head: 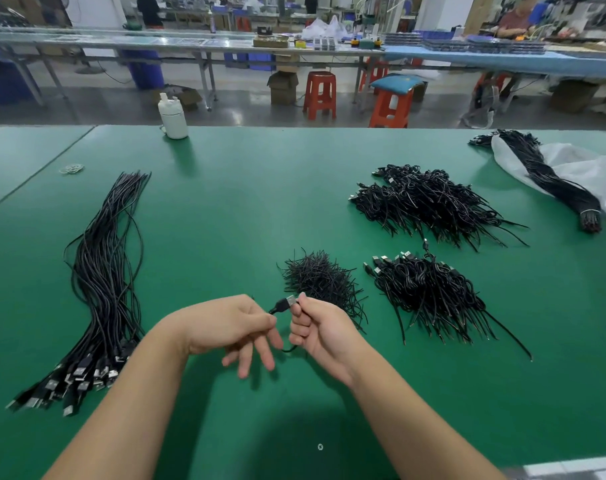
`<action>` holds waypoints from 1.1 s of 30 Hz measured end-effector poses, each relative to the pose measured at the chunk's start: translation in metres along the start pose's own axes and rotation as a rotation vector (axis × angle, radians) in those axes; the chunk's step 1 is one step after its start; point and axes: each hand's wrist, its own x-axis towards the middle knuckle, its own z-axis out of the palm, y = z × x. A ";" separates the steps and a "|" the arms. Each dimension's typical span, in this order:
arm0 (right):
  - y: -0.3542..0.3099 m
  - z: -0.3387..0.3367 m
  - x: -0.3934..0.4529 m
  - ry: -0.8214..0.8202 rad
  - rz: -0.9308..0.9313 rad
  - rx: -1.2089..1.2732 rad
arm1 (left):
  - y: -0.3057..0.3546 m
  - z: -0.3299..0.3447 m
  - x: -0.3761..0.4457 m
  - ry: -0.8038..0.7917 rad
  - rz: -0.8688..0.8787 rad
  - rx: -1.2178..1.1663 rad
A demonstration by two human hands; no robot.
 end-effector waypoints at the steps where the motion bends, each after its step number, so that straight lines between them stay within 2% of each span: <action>1: 0.000 0.002 0.000 -0.003 -0.011 0.007 | 0.002 0.004 0.001 0.055 -0.036 0.003; 5: -0.003 0.005 -0.002 -0.016 -0.054 0.022 | 0.004 0.013 0.008 0.251 -0.029 -0.061; 11: 0.000 0.011 -0.005 -0.088 -0.127 -0.166 | 0.008 0.026 0.034 0.645 0.270 -0.381; 17: 0.006 0.008 -0.002 -0.080 -0.085 -0.170 | 0.029 0.027 0.046 0.660 0.470 -1.165; 20: 0.005 0.001 -0.003 -0.052 -0.050 -0.160 | 0.038 0.009 0.040 0.609 0.491 -1.335; 23: -0.006 0.000 0.000 -0.044 -0.043 -0.008 | 0.036 0.004 0.026 0.379 0.526 -1.149; 26: -0.020 -0.002 0.000 -0.065 -0.046 0.084 | 0.025 -0.003 0.009 0.156 0.554 -0.617; 28: -0.027 -0.004 -0.001 -0.063 -0.046 0.087 | 0.022 -0.010 0.000 0.040 0.482 -0.278; 30: -0.034 -0.009 -0.001 -0.040 -0.042 0.097 | 0.022 -0.011 -0.004 0.043 0.369 0.004; 33: -0.041 -0.012 -0.002 -0.046 -0.065 0.043 | 0.021 -0.005 0.004 0.228 0.199 0.282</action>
